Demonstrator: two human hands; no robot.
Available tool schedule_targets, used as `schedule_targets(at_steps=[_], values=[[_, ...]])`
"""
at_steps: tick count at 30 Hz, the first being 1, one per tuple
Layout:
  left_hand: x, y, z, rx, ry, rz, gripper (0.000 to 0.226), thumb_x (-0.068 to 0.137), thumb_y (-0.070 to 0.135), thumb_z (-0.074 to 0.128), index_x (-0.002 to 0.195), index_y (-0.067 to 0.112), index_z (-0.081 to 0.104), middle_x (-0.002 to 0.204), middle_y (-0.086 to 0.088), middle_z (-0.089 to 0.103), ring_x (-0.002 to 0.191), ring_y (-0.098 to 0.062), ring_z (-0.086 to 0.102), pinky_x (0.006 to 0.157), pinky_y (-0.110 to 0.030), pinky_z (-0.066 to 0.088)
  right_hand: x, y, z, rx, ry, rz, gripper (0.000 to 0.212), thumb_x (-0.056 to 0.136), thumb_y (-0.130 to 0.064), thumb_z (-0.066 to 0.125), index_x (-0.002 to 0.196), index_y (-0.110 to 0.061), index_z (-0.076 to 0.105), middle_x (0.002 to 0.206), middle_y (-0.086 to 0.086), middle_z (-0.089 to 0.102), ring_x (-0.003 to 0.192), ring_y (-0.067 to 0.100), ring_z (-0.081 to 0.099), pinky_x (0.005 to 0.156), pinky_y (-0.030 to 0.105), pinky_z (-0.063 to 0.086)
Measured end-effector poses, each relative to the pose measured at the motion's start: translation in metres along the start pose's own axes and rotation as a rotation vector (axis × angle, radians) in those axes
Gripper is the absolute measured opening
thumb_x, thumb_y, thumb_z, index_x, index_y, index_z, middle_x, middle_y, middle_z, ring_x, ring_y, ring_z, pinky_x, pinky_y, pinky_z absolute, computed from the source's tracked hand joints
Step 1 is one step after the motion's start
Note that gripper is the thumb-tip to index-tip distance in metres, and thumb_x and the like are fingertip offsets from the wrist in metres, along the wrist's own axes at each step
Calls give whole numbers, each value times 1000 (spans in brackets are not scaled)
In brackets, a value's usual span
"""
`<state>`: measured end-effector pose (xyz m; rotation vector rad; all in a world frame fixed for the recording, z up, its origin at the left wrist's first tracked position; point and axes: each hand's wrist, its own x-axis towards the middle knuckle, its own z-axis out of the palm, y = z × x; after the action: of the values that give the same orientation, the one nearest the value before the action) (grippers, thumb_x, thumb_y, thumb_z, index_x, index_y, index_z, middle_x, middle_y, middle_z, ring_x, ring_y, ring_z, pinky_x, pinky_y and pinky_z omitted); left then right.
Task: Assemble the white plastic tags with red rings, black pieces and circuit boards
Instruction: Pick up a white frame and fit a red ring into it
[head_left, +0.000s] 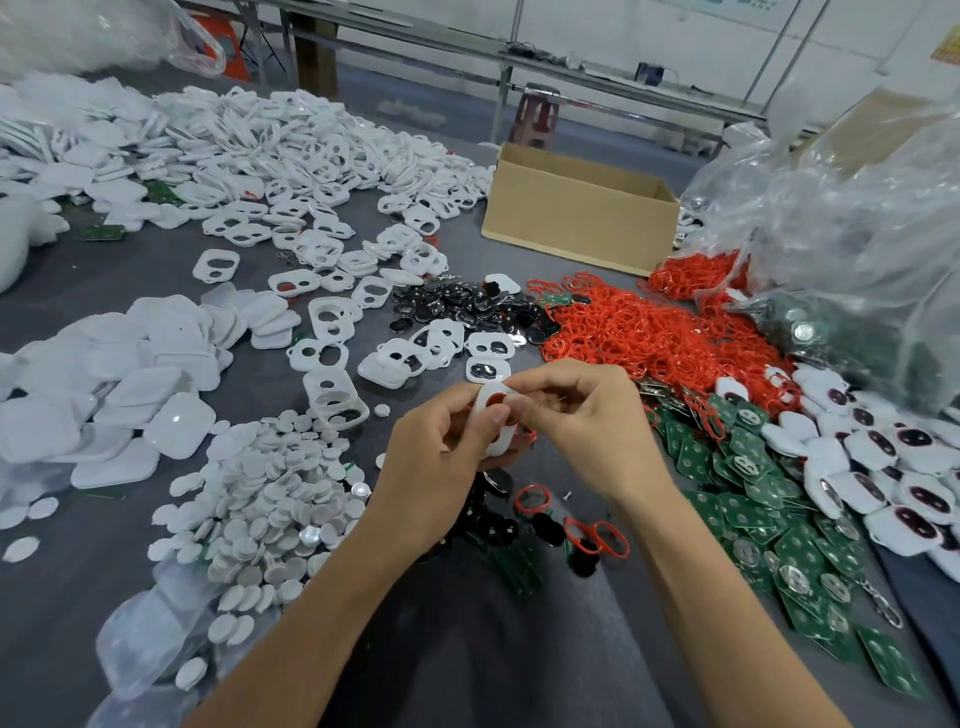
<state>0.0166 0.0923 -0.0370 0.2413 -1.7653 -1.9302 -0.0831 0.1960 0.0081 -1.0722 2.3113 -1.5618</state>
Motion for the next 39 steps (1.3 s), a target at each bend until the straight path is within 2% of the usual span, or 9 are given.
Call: schedule_targets(at_steps=[7,13,17,20,25,30,34,37,39], values=[[1,3,0,-137,31,-82,15,92,1,62,106,2,67,91,-12,76,82,-24,75,70,-24,59,-1,0,4,127,-116,54,6,85,-10,70,90,-8,73,72,11,69,66,15,61,62,22,53],[1,2,0,-132,59,-114,15,92,0,62,106,-2,67,89,-16,75,80,-27,74,71,-29,60,-2,2,10,3,-56,14,6,87,-13,70,89,-9,74,73,11,71,67,26,64,67,38,53],[2,5,0,-229,55,-160,16,93,0,59,107,-2,66,90,-17,75,82,-28,75,69,-25,59,-2,1,6,125,-113,4,17,94,-10,57,96,-2,73,81,20,70,70,14,58,63,26,49],[1,7,0,-287,24,-199,18,92,0,60,109,-3,65,95,-19,75,90,-31,74,74,-26,59,-2,1,3,283,-153,44,18,95,-4,54,100,3,70,81,10,70,69,6,64,61,16,51],[0,8,1,-255,38,-213,18,91,-1,62,107,-7,64,93,-21,74,85,-33,74,71,-27,60,-2,5,3,295,-156,46,10,88,2,62,92,-1,71,68,0,70,61,4,63,59,13,48],[-1,9,2,-237,64,-262,21,90,2,64,109,-6,63,90,-20,75,81,-32,74,69,-28,60,-1,4,6,375,-105,163,11,87,4,62,94,5,70,74,15,68,61,11,62,60,17,51],[-1,5,1,150,242,-80,44,76,13,83,113,19,60,97,-1,74,82,-12,73,71,-24,58,-1,4,9,458,38,279,11,87,-3,65,95,2,70,76,13,68,64,14,56,67,26,44],[-4,4,2,366,221,112,57,72,20,86,124,24,63,106,14,69,93,2,67,79,-12,51,-2,0,12,536,64,288,16,86,-8,67,96,4,68,75,13,66,63,18,53,63,26,43],[-4,4,3,390,222,96,53,77,27,82,127,23,65,102,13,71,92,0,69,87,-22,55,-4,-3,14,558,38,260,14,85,-9,69,94,2,68,71,7,69,63,14,59,61,21,48]])
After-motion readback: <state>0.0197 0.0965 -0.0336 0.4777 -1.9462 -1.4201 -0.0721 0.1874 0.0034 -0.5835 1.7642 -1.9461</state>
